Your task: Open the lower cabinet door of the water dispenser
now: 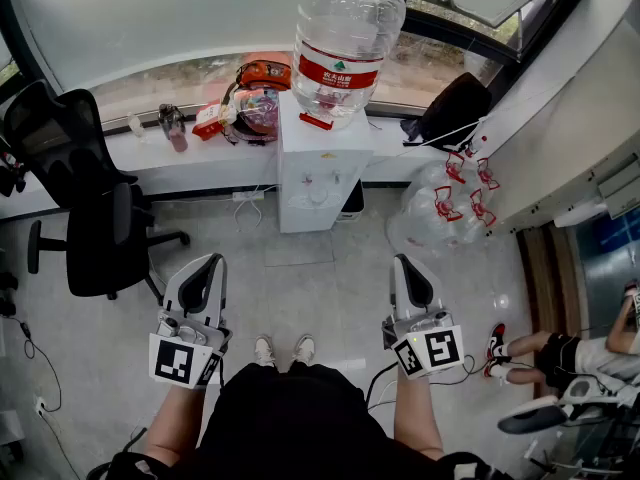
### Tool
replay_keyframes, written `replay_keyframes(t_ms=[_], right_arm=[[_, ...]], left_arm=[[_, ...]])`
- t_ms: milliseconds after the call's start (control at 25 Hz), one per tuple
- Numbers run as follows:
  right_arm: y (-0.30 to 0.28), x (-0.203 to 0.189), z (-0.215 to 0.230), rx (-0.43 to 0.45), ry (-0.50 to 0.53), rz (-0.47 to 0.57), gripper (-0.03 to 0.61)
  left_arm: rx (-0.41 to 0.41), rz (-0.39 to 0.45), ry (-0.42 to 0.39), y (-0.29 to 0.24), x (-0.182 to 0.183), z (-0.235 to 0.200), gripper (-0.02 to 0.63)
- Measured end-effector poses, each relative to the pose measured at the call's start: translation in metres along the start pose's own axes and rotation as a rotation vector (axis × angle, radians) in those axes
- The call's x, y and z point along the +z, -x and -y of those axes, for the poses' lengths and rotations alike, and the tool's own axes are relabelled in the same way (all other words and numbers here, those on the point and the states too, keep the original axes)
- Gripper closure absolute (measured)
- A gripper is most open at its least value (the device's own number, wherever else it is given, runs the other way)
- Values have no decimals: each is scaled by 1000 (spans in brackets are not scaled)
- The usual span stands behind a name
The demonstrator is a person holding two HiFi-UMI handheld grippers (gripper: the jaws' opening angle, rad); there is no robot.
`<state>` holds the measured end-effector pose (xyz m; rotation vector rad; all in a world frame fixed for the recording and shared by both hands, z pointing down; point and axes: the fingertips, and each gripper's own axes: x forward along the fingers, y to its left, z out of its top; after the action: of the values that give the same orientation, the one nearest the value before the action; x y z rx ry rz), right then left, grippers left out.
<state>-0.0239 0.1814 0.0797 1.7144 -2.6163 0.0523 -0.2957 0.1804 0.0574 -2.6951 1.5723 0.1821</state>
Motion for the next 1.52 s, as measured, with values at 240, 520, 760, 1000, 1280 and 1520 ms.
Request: replay_keyframes(t_ms=[240,520,760,1000,1280,1520], right_arm=[[-4,0,1,5,7,0,574],[-3,-2,3,61,-42,-2,574],[10,-8,26,80,-60,-9,574],[12,-28,51,81,-100,-32,574],[-26,-34,58,94,-89,-58,574],[-82,-27,88,42,-67,-83,574]], left_arm=[[7,2,0,-2,0,-2,606],[7,4,-2,-10,1,8,606],[9,-17,-9,-20,-7,32,606],[11,-44,-15,-29,-16,51,606],[-5,-69,16,-63,-38,29,606],[-79,-34,29,-139,-36,0,606]])
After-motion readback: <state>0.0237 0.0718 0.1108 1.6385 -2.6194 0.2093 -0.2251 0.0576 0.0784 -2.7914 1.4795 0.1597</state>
